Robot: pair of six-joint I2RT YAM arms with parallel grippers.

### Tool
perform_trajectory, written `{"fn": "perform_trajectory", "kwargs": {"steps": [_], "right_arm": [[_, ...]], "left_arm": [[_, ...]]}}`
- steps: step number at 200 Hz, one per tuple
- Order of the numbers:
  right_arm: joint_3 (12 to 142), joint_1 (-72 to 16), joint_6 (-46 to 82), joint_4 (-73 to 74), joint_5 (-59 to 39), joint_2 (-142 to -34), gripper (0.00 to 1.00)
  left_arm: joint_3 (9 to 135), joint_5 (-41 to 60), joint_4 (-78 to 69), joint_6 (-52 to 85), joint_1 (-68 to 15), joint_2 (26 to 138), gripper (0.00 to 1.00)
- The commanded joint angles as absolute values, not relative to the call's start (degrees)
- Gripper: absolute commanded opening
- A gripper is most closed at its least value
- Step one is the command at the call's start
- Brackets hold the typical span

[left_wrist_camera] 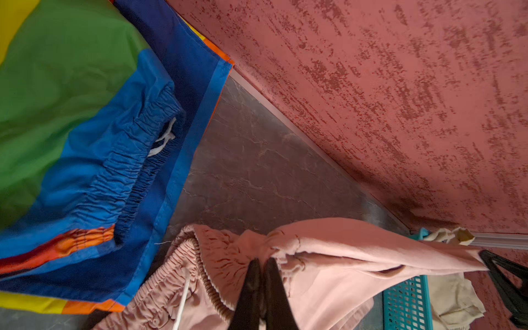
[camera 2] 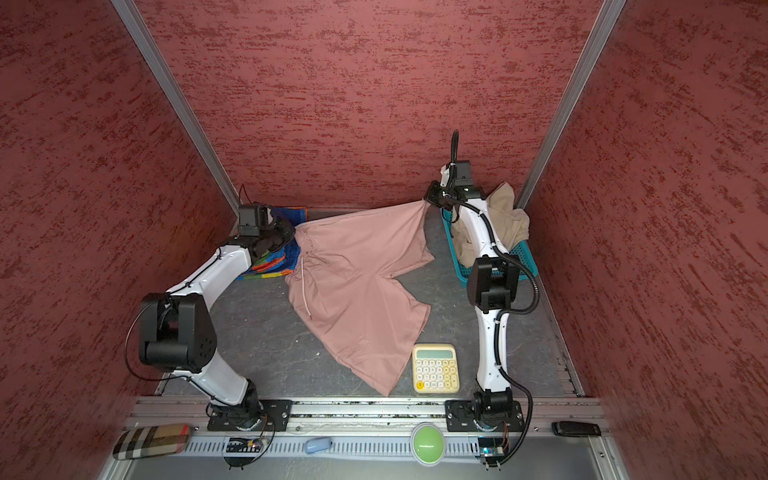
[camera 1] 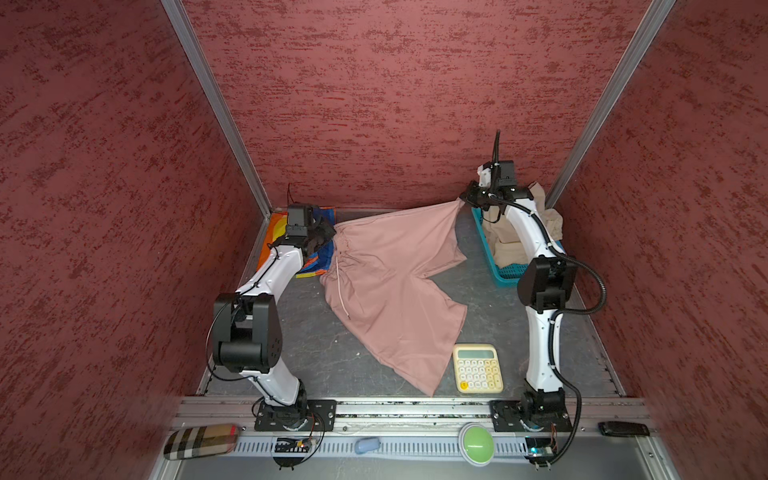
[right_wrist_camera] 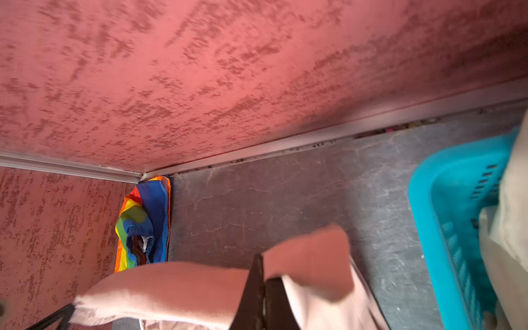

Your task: Fold and stack the shorts

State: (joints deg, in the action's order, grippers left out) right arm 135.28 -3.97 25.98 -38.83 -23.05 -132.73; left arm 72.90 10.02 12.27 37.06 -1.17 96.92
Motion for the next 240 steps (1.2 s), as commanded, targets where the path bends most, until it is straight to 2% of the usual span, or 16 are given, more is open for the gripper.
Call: {"fn": "perform_trajectory", "kwargs": {"steps": [1,32,47,68,81,105,143,165,188,209,240], "right_arm": [[137.37,-4.08,24.29,-34.64,-20.49,-128.23,0.0],[146.38,-4.28,23.54,-41.22,-21.17,-128.82,0.0],[144.1,-6.05,21.32,-45.61,-19.98,-125.52,0.0],[121.92,-10.83,18.76,-38.74,-15.23,-111.65,0.0],[103.09,-12.23,22.84,-29.88,-16.98,-101.25,0.0],[77.64,-16.03,29.45,-22.11,-17.4,-87.99,0.0],[49.95,-21.31,39.67,-13.92,-17.24,-75.81,0.0],[40.05,-23.06,43.88,-8.71,-18.48,-75.41,0.0],[37.19,-23.29,43.66,-7.16,-17.88,-79.37,0.0],[38.87,-22.47,42.73,-5.56,-17.92,-86.15,0.0],[49.55,-19.17,38.68,-6.75,-16.15,-97.42,0.0]], "left_arm": [[76.25,13.1,7.13,37.26,0.82,100.31,0.0],[83.24,16.2,7.25,36.78,1.38,104.01,0.0],[83.72,16.53,7.73,37.65,2.48,103.3,0.0],[80.17,17.14,7.55,39.22,5.05,99.31,0.0],[77.08,17.27,9.73,39.44,6.39,96.23,0.0],[68.1,17.15,12.11,39.63,7.36,89.55,0.0],[54.0,17.3,13.06,41.65,7.6,81.28,0.0],[47.46,16.98,13.36,42.27,7.16,78.88,0.0],[42.69,17.05,13.01,42.55,7.21,77.62,0.0],[40.15,17.96,11.5,43.96,7.04,77.89,0.0],[39.54,20.21,7.8,46.4,6.53,81.5,0.0]]}}
